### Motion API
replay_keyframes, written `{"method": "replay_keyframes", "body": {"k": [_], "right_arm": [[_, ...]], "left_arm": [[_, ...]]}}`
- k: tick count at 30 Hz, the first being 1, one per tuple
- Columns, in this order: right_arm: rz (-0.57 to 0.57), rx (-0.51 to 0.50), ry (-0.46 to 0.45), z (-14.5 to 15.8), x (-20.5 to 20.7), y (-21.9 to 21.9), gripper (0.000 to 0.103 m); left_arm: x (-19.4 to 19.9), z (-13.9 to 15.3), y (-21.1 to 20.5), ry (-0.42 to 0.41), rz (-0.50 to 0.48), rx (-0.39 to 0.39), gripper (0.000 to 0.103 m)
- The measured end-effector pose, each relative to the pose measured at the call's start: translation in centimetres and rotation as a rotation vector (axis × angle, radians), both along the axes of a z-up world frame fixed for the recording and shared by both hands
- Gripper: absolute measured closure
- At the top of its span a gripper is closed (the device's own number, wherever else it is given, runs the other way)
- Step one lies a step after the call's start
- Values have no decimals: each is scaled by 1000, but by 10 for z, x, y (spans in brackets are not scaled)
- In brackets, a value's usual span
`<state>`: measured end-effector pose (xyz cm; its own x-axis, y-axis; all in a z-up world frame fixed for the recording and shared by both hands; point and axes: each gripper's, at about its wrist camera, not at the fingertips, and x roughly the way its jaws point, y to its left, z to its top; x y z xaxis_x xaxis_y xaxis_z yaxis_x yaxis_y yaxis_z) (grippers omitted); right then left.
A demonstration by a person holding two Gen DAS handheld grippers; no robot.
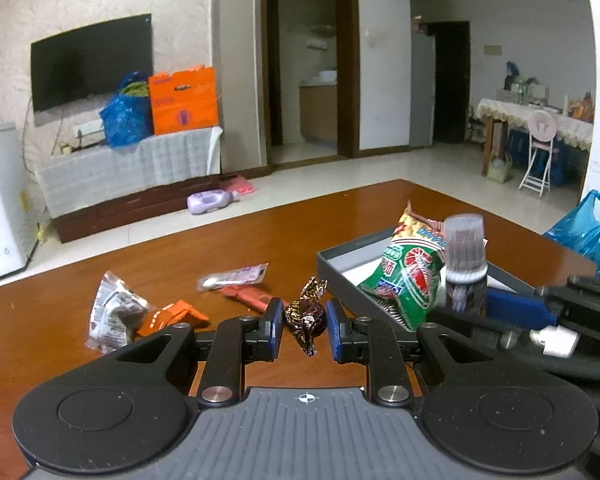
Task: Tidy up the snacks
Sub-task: 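Carry the white tube and gold candy over the white box with both tools, then open both tools to drop the gold candy and white tube into the box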
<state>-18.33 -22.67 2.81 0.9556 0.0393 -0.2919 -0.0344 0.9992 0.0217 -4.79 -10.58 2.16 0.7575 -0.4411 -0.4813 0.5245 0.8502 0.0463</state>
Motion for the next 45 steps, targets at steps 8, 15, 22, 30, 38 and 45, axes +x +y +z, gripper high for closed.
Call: {"method": "replay_keyframes", "body": {"k": [8,15,22,30,38,45], "right_arm": [[-114,46,-34,11,-4,-43,80],[-247,94,2,4,-2,-93,80],[-361,121,71,-9,2,-133,79],[-372,147,169,-28,21,-154,79],[-348,125,230,-41,47,-149,79],[-351,120,274,-49,61,-144,79]], "left_arm": [[0,-7,-12,6,-43,5,78],[-2,-17,-42,27,-110,-1,78],[-11,-34,-90,28,-202,5,78],[-6,-54,-116,45,-231,21,78],[4,-67,-123,77,-237,10,78],[13,-82,-126,95,-253,23,78]]}}
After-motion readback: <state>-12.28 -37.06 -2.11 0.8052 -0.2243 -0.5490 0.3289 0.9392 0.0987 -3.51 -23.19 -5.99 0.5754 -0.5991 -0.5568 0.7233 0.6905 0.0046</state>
